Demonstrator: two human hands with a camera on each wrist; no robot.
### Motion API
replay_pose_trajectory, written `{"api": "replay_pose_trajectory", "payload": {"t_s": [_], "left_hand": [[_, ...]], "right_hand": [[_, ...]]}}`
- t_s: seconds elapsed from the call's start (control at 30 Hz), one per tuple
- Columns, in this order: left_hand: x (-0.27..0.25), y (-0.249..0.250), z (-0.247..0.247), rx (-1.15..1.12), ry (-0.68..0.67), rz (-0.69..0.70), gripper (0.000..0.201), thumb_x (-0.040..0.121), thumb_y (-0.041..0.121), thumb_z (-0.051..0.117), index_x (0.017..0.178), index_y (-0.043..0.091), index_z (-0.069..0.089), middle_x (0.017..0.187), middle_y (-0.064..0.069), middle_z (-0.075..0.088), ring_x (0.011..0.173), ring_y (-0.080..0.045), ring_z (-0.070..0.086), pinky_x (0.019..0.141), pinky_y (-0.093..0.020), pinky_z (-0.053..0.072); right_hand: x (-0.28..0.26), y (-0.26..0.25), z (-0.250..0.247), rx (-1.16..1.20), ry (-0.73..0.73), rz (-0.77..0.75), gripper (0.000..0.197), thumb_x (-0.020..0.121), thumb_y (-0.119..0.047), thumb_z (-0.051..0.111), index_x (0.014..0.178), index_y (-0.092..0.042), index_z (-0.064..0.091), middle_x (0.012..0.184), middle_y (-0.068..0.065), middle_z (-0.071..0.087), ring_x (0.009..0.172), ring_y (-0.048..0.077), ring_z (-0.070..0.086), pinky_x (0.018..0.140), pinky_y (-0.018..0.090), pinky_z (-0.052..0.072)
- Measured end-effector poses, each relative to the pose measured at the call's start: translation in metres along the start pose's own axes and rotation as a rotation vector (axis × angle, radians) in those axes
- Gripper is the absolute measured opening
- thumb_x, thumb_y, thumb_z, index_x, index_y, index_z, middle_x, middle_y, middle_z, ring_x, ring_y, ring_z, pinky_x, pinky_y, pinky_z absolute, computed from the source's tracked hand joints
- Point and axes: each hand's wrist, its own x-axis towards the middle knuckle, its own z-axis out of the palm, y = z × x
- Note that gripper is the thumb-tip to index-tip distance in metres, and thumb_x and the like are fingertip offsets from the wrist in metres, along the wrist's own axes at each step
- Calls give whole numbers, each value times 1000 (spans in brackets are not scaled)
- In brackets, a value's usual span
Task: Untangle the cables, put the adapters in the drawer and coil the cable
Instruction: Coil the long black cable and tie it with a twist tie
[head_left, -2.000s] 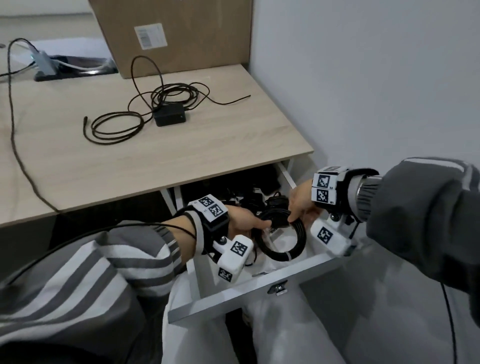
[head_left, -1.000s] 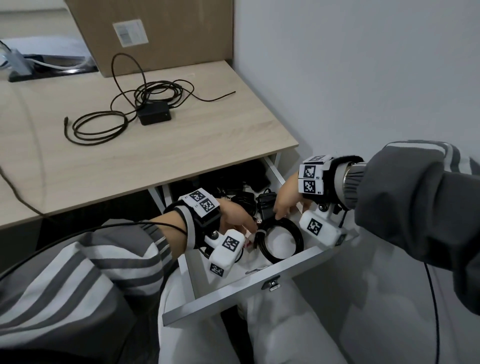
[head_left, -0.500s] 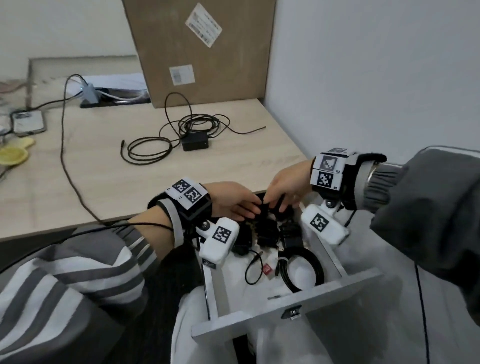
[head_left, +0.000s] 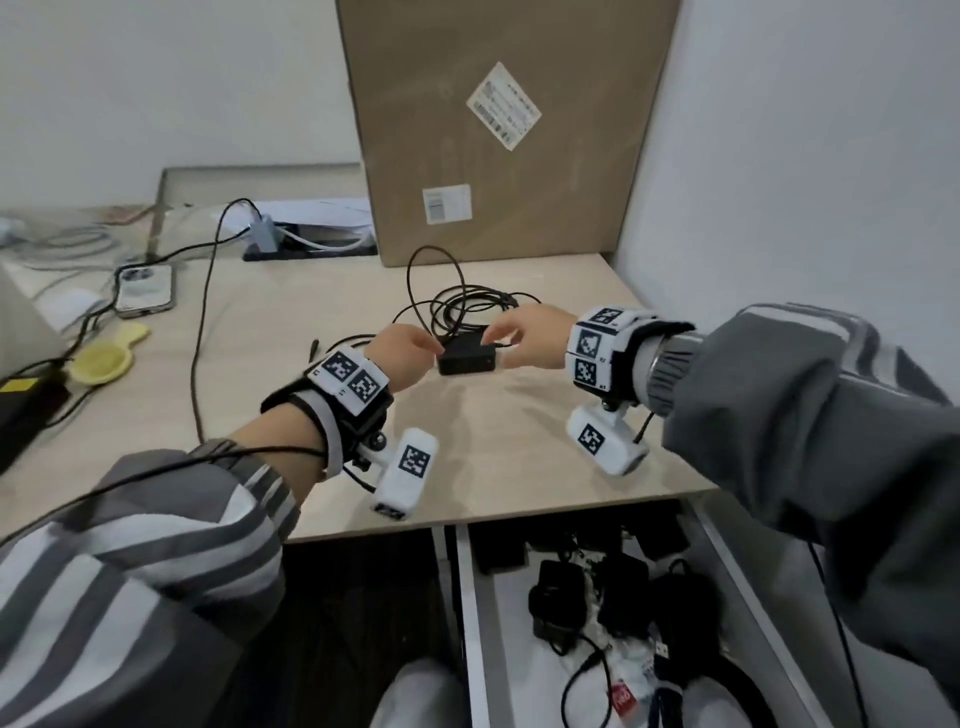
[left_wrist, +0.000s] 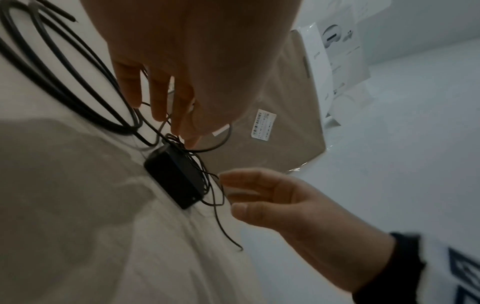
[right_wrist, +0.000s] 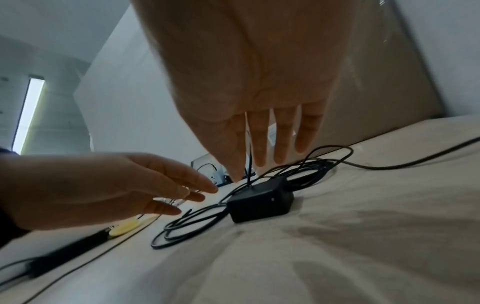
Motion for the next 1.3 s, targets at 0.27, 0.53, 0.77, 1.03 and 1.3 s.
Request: {"api": "replay_pose_trajectory", "payload": {"t_s": [0.27,0.53,0.77,1.03,1.3], "left_hand": [[35,-17,-5,356,-254,41,48,94,14,47,141,20,43,134,-9,53,118,-27,53,91,-30,41],[55,-40,-14,583,-299,-83,38,99,15,40,133,3,52,138,-14,50,127,-28,46,103,-32,35],[28,13,-42,47,97,18,39,99,30,44,119,1,61,119,-14,62,116,-28,55,92,-29,39],[-34,121,-53,-390,-106,513,40,95,37,52,130,17,51,122,4,59,112,-8,54,98,-26,40],[-37,125,-90,-476,142,471,19,95,19,55,88,12,71,69,-1,57,71,-16,51,75,-30,44]], "right_hand": [[67,-12,22,-317,-121,1,52,64,-35,71,113,-31,55,101,-2,66,91,25,63,83,35,52],[31,6,-22,432,41,-8,43,83,-17,71,123,-22,56,105,2,64,87,15,60,74,23,45],[-29,-11,-109,1390,374,-105,32,93,-4,56,124,1,50,103,13,62,91,25,64,78,39,59],[-77,-48,-144,1498,564,-216,13,91,3,55,104,0,55,91,10,65,83,18,65,76,31,57],[-127,-13,-162,1355,758,-71,49,85,-7,67,126,-17,41,99,4,62,82,22,66,84,42,52]]}}
